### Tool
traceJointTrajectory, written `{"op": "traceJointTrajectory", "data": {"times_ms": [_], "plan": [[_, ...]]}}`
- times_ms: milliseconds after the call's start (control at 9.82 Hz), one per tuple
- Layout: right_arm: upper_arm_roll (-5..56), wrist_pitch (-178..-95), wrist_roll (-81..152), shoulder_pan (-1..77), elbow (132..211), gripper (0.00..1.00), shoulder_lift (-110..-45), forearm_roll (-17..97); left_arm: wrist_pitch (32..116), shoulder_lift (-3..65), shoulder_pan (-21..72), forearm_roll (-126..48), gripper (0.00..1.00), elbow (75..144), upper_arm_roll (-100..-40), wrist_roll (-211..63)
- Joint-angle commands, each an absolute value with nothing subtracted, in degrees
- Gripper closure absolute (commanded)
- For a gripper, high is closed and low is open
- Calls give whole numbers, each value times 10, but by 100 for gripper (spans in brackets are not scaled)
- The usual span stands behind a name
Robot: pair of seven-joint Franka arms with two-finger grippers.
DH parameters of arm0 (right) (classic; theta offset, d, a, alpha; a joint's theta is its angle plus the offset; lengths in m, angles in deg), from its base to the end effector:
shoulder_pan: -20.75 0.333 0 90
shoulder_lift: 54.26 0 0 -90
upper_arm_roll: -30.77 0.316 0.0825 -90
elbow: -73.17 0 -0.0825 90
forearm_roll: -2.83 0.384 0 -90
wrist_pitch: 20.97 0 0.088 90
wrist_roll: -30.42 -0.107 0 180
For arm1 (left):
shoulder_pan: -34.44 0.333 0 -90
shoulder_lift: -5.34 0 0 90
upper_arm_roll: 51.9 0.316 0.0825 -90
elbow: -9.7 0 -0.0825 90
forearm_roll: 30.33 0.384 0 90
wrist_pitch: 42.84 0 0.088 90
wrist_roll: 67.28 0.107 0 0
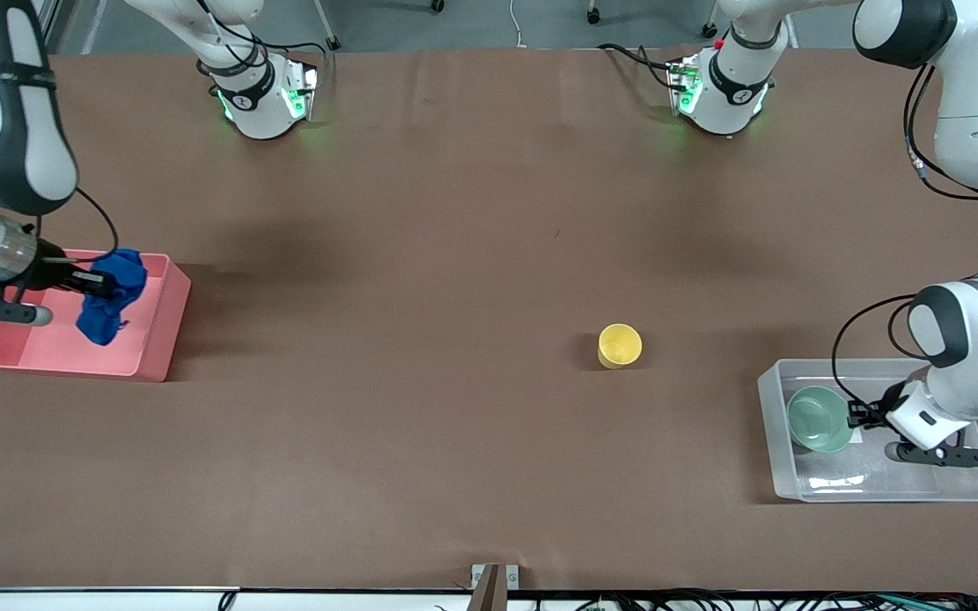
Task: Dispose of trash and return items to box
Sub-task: 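Drop the cloth into the pink bin while the left gripper places the bowl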
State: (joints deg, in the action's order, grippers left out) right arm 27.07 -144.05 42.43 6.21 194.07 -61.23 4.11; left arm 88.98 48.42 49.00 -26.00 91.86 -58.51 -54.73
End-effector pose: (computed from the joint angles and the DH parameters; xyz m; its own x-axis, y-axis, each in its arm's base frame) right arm 0.5254 -0.1717 0.3522 0.9896 -0.1198 -0.0794 -0.1223 -0.9921 -0.0269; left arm 0.7274 0.1204 0.2597 0.9885 -0.0915 0.1207 -0.0910 -0.9958 -0.0097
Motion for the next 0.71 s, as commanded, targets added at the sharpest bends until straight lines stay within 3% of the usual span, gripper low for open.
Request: {"op": "traceJointTrajectory", "data": {"times_ms": [0,102,306,611], "plan": [[280,-1479,462,20,1943,94,-658,37,858,439,482,-259,0,929,-593,-579],[281,-1495,468,15,1941,79,-674,37,812,412,470,-258,0,934,-599,-630],[281,-1497,467,19,1932,14,-677,39,784,359,467,-256,0,990,-646,-736],[284,-1486,458,32,1909,0,-667,39,791,305,445,-245,0,1081,-719,-929]]}}
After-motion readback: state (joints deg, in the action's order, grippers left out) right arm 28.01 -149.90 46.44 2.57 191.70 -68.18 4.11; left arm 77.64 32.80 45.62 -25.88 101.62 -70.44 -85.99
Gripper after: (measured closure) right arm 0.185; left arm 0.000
